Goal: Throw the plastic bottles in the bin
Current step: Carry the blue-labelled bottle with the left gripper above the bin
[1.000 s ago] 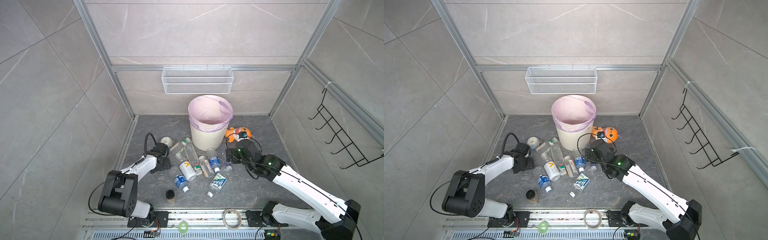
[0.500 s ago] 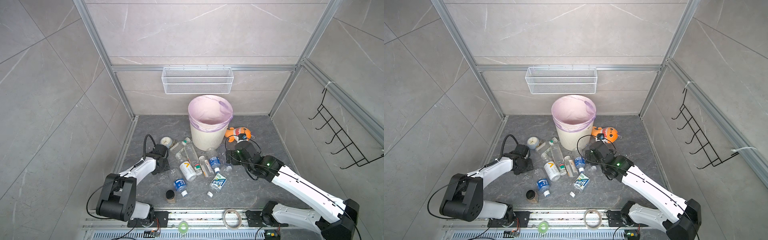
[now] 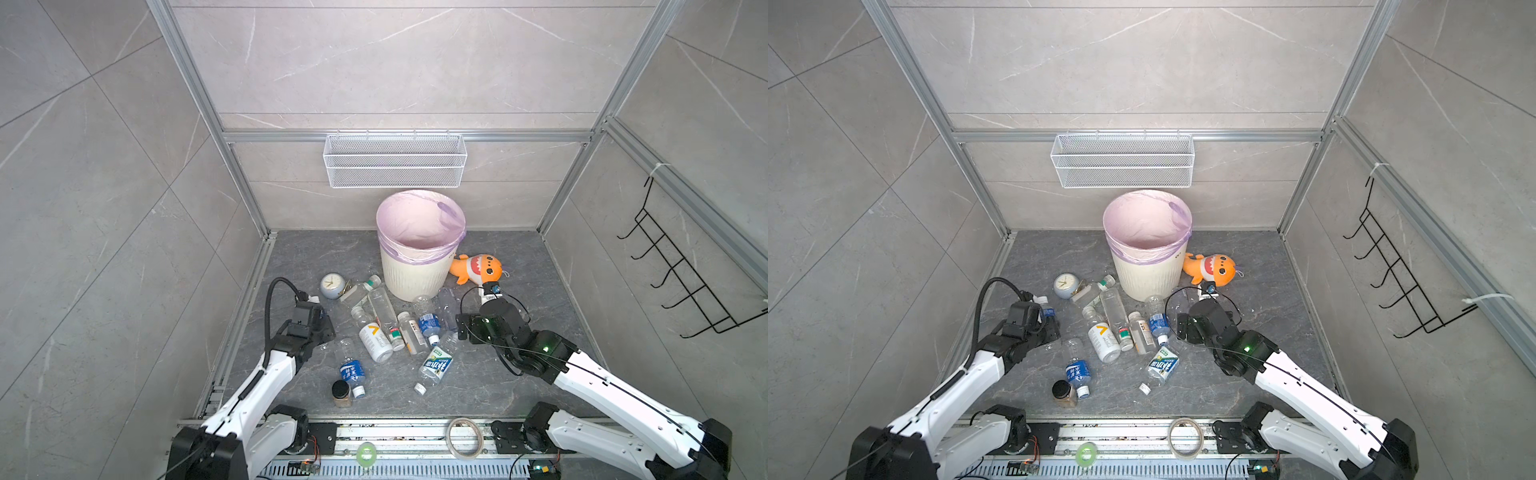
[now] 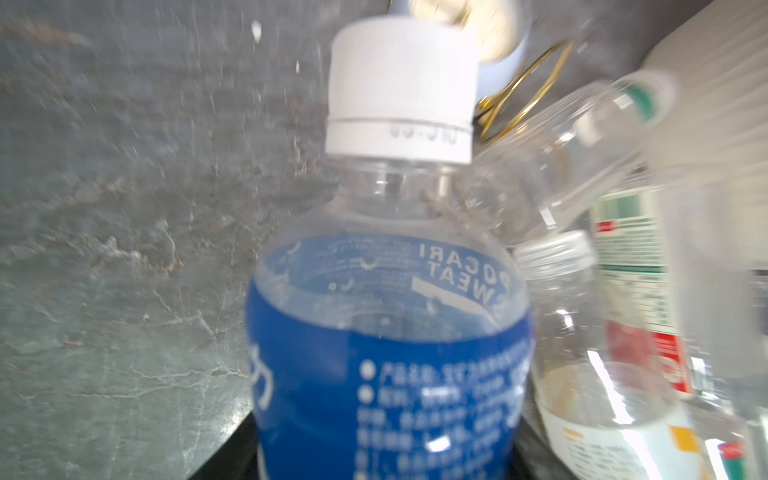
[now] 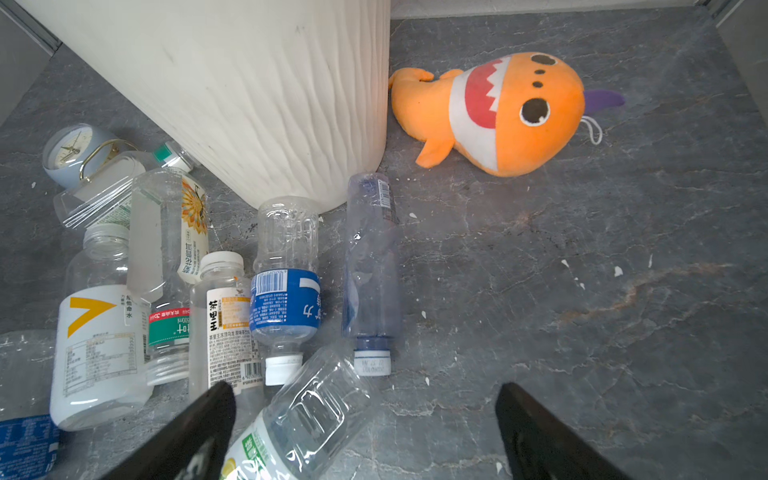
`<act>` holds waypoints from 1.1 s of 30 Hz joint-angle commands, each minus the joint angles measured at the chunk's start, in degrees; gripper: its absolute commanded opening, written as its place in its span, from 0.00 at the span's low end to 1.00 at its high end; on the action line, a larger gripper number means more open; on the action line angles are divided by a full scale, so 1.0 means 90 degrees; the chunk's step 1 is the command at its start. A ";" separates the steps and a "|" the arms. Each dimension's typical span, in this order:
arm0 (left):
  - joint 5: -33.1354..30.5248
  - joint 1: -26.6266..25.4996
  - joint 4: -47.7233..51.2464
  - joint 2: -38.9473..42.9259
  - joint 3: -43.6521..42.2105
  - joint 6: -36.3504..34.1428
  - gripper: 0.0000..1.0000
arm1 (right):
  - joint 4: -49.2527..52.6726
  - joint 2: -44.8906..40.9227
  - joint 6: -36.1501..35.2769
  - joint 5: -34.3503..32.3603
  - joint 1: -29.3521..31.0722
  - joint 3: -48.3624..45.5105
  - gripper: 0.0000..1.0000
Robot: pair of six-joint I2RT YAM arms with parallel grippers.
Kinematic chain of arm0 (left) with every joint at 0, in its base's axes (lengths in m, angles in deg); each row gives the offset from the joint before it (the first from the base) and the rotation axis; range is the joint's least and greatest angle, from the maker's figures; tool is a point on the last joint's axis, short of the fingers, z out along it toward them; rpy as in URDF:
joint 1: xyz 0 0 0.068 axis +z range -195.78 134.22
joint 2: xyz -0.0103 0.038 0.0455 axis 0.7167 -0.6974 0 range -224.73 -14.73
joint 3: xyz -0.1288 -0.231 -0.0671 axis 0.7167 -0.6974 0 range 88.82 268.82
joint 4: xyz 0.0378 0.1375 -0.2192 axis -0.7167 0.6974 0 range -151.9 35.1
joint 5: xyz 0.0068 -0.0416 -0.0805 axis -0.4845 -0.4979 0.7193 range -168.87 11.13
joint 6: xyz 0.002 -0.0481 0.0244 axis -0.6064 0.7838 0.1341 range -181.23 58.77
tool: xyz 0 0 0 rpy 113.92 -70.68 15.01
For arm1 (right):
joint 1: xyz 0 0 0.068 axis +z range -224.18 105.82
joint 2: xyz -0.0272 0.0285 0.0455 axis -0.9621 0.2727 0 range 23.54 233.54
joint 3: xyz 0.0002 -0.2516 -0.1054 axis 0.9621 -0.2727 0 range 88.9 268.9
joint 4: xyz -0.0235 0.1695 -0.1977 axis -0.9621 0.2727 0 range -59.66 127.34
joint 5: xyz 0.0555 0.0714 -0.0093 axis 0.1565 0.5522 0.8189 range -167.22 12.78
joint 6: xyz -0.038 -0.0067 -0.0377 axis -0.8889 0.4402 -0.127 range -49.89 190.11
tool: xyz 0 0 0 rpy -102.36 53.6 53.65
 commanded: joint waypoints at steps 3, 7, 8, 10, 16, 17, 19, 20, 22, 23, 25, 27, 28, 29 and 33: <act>0.0482 0.0008 -0.0749 0.1084 -0.0507 -0.0435 0.55 | -0.0657 -0.0639 -0.0225 -0.0041 0.0016 -0.0601 0.99; 0.1078 0.0006 -0.1196 0.1894 -0.0979 -0.0629 0.55 | -0.0903 -0.0844 -0.0319 0.0029 0.0016 -0.0876 0.99; 0.1272 0.0005 -0.1345 0.2114 -0.1106 -0.0667 0.56 | -0.0959 -0.0882 -0.0341 0.0042 0.0018 -0.0950 0.99; 0.1625 0.0006 -0.1600 0.2509 -0.1286 -0.0689 0.57 | -0.1084 -0.0963 -0.0378 0.0081 0.0020 -0.1090 0.99; 0.2198 -0.0032 -0.2092 0.2827 -0.1335 -0.0604 0.59 | -0.1467 -0.1109 -0.0545 0.0204 0.0019 -0.1416 0.99; 0.2274 -0.0048 -0.2177 0.2814 -0.1296 -0.0568 0.59 | -0.1540 -0.1115 -0.0554 0.0224 0.0022 -0.1453 0.99; 0.2402 -0.0088 -0.2289 0.2788 -0.1134 -0.0504 0.59 | -0.1622 -0.1125 -0.0556 0.0250 0.0021 -0.1510 0.99; 0.2429 -0.0105 -0.2305 0.2780 -0.1027 -0.0481 0.59 | -0.1646 -0.1120 -0.0559 0.0245 0.0019 -0.1526 0.99; 0.2467 -0.0164 -0.2321 0.2727 -0.0724 -0.0451 0.59 | -0.1700 -0.1140 -0.0566 0.0254 0.0017 -0.1559 0.99; 0.2489 -0.0177 -0.2312 0.2679 -0.0568 -0.0442 0.59 | -0.1702 -0.1136 -0.0574 0.0264 0.0024 -0.1550 0.99; 0.2538 -0.0240 -0.2333 0.2506 -0.0123 -0.0451 0.59 | -0.1701 -0.1140 -0.0576 0.0283 0.0024 -0.1540 0.99; 0.2621 -0.0328 -0.2391 0.2179 0.0451 -0.0505 0.59 | -0.1699 -0.1154 -0.0583 0.0307 0.0023 -0.1509 0.99; 0.2638 -0.0383 -0.2419 0.1971 0.0744 -0.0541 0.59 | -0.1700 -0.1164 -0.0585 0.0318 0.0020 -0.1502 0.99; 0.2638 -0.0468 -0.2422 0.1690 0.1136 -0.0598 0.59 | -0.1700 -0.1179 -0.0585 0.0323 0.0024 -0.1483 0.99; 0.2735 -0.0926 -0.2379 0.0139 0.2946 -0.0967 0.59 | -0.1631 -0.1191 -0.0585 0.0323 0.0018 -0.1371 0.99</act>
